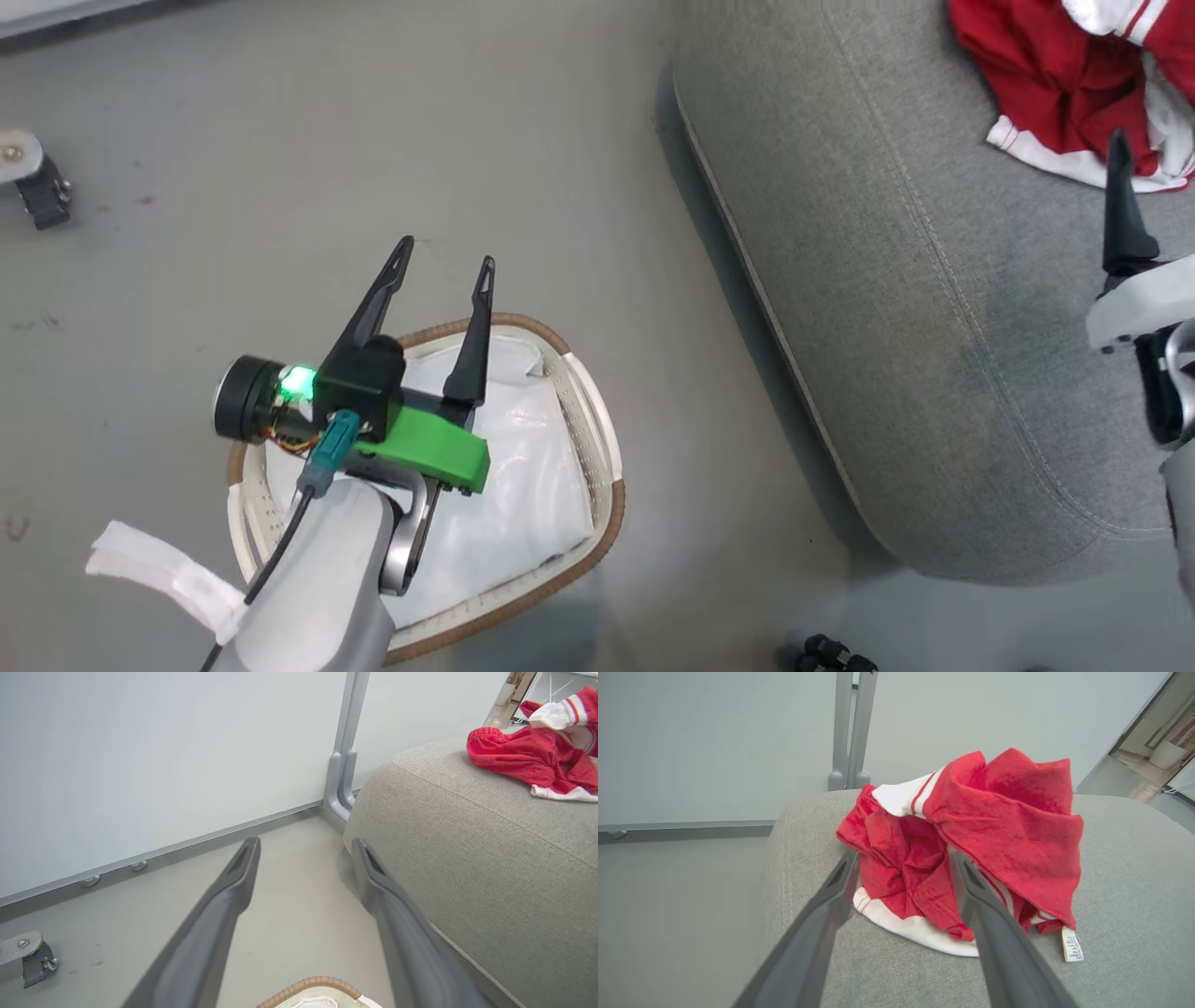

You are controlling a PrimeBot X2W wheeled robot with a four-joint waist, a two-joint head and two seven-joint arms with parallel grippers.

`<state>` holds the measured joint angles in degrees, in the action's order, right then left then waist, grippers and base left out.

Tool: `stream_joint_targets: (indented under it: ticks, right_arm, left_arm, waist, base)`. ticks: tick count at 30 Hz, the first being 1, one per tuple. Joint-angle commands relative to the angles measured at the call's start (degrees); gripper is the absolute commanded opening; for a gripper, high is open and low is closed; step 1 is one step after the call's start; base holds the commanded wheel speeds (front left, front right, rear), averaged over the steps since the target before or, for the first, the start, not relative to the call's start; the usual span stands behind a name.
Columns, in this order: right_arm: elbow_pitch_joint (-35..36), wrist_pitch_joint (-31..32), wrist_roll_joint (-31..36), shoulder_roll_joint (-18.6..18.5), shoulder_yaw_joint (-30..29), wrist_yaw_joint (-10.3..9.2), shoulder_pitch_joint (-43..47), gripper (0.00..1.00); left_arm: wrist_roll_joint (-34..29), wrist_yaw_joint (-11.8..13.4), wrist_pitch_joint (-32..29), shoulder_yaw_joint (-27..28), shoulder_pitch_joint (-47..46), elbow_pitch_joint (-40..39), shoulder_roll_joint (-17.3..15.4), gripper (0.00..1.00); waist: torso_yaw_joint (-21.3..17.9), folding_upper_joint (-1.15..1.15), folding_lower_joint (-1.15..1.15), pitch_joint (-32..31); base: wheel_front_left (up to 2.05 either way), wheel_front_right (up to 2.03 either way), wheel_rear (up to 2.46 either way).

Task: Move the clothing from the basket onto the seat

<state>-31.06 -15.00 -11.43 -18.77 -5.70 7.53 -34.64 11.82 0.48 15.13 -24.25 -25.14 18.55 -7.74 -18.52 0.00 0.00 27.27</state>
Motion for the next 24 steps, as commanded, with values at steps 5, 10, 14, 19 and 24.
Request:
stream_joint_targets:
  ticks: [5, 10, 14, 19, 24]
  right_arm:
    - [6.1, -0.2, -1.9, 4.0, 2.1, -0.08, 5.0, 1.00]
    - [9.2, -0.3, -2.3, 7.9, 5.1, -0.08, 8.0, 1.00]
    - [10.0, -0.2, -2.0, 10.3, 6.2, -0.08, 10.0, 1.00]
    - [9.8, -0.3, -1.6, 11.9, 6.0, -0.08, 12.6, 1.00]
    - [9.6, -0.3, -1.1, 12.8, 6.0, -0.08, 16.1, 1.00]
  left_arm:
    - [-0.2, 1.1, 0.0, 4.8, 5.0, -2.3, 0.6, 1.00]
    - [-0.6, 1.7, 0.0, 10.2, 8.9, -3.6, 1.1, 1.00]
    - [-1.1, 1.7, 0.0, 14.5, 11.7, -3.5, 1.6, 1.00]
    - [-2.1, 1.5, 0.0, 18.8, 15.0, -2.9, 2.7, 1.00]
    - [-2.5, 0.1, 0.0, 22.1, 18.9, -2.1, 3.6, 1.00]
  waist:
    - [3.2, 0.00, 0.00, -7.8]
    - [6.2, 0.00, 0.00, -11.2]
    - [8.7, 0.00, 0.00, -13.6]
    - [11.9, 0.00, 0.00, -16.4]
    - [13.8, 0.00, 0.00, -18.9]
  base:
    - [0.00, 0.00, 0.00]
    - [0.00, 0.00, 0.00]
    - [0.00, 0.00, 0.00]
    - [0.00, 0.00, 0.00]
    - [0.00, 0.00, 0.00]
